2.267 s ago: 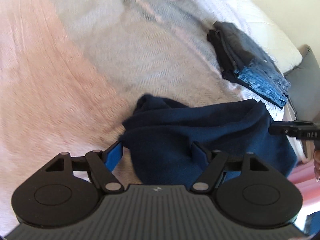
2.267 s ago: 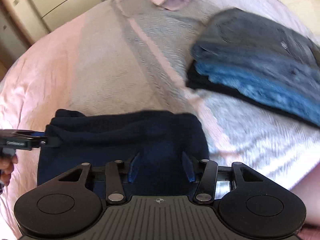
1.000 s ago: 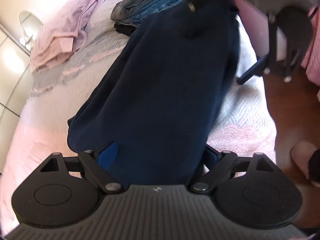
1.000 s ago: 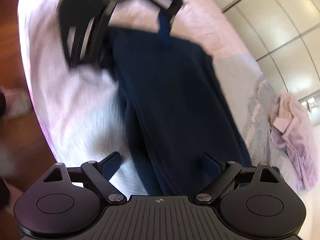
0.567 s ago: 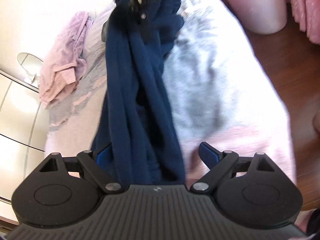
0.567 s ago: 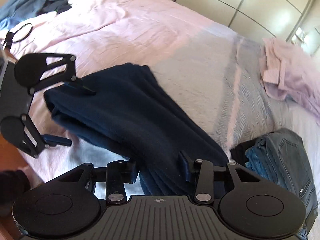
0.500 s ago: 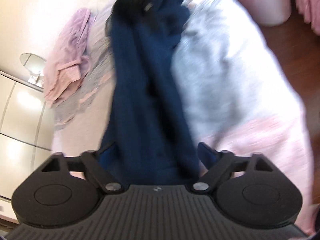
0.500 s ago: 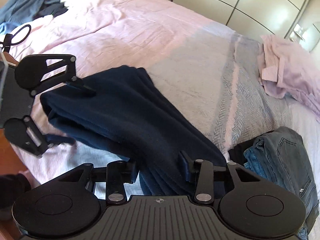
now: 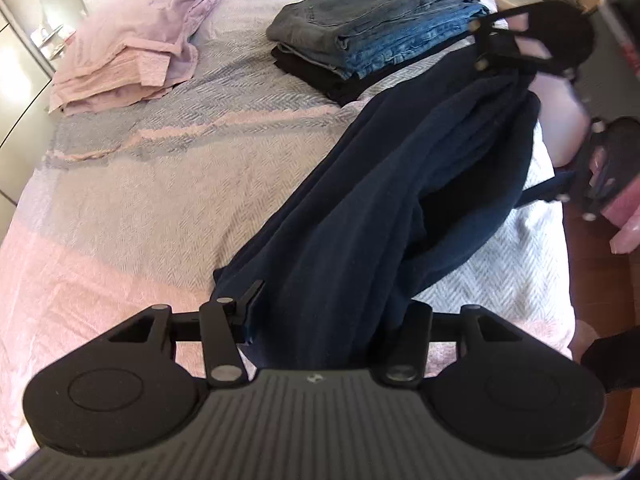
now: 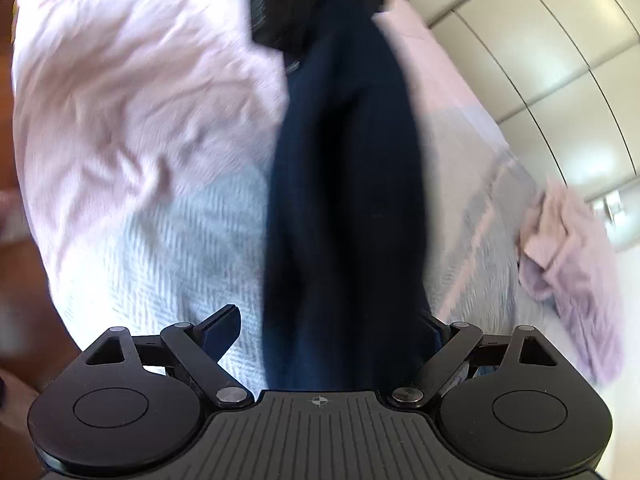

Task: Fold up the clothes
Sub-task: 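Grasp the folded sweatpants with both grippers and lift them off the bed, then carry the sweatpants with both grippers over the folded jeans stack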

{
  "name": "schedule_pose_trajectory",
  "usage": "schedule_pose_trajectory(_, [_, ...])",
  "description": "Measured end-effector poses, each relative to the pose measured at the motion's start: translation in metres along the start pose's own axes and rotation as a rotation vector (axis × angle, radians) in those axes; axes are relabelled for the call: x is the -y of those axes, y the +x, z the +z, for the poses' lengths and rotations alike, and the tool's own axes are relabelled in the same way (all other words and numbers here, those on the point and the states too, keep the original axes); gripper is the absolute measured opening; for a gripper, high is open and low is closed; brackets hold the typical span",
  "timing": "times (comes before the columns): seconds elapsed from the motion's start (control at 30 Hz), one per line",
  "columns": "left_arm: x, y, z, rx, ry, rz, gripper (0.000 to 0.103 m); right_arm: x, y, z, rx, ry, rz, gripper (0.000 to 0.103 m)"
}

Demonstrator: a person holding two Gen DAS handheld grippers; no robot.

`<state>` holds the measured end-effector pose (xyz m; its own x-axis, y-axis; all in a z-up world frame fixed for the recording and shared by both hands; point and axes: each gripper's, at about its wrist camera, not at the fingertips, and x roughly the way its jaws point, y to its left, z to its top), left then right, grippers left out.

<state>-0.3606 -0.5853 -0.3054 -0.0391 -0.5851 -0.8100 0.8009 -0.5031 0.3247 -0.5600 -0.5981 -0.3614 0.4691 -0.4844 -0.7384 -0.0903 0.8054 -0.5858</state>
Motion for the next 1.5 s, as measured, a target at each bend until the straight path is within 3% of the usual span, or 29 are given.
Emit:
schedule_pose_trajectory(0.03, [0.002, 0.0, 0.0, -0.001, 0.016, 0.001, 0.049, 0.001, 0.009, -0.003, -0.009, 0.0, -0.01, 0.088])
schedule_pose_trajectory(0.13, [0.024, 0.007, -0.004, -0.02, 0.098, 0.048, 0.054, 0.012, 0.015, -0.01, -0.026, 0.05, -0.042, 0.046])
schedule_pose_trajectory(0.2, [0.047, 0.011, -0.011, -0.04, 0.21, 0.099, 0.055, 0.023, 0.009, -0.015, -0.017, 0.087, -0.025, 0.033])
schedule_pose_trajectory(0.23, [0.055, 0.011, -0.012, -0.05, 0.256, 0.105, 0.048, 0.027, 0.005, -0.016, -0.012, 0.094, -0.012, 0.029])
schedule_pose_trajectory(0.33, [0.063, 0.003, -0.005, -0.063, 0.302, 0.12, 0.032, 0.042, -0.005, -0.018, -0.002, 0.107, 0.024, 0.027])
schedule_pose_trajectory(0.43, [0.069, -0.006, 0.002, -0.075, 0.346, 0.135, 0.025, 0.059, -0.019, -0.014, -0.005, 0.127, 0.051, 0.026])
schedule_pose_trajectory(0.73, [0.083, -0.07, 0.048, -0.096, 0.414, 0.1, 0.024, 0.078, -0.1, -0.01, -0.015, 0.19, 0.154, 0.025])
schedule_pose_trajectory(0.9, [0.093, -0.093, 0.072, -0.044, 0.437, 0.075, 0.023, 0.086, -0.142, -0.018, -0.052, 0.229, 0.163, 0.025])
schedule_pose_trajectory(1.03, [0.082, -0.097, 0.1, 0.052, 0.484, 0.038, 0.023, 0.107, -0.167, -0.025, -0.105, 0.286, 0.109, 0.025])
schedule_pose_trajectory(1.17, [0.055, -0.093, 0.15, 0.19, 0.57, 0.052, 0.023, 0.134, -0.189, -0.033, -0.171, 0.353, 0.007, 0.025])
schedule_pose_trajectory(1.37, [0.019, -0.064, 0.253, 0.344, 0.678, 0.115, 0.024, 0.202, -0.215, -0.061, -0.235, 0.435, -0.189, 0.025])
schedule_pose_trajectory(1.5, [-0.001, -0.02, 0.323, 0.401, 0.71, 0.184, 0.024, 0.264, -0.199, -0.102, -0.252, 0.402, -0.281, 0.025])
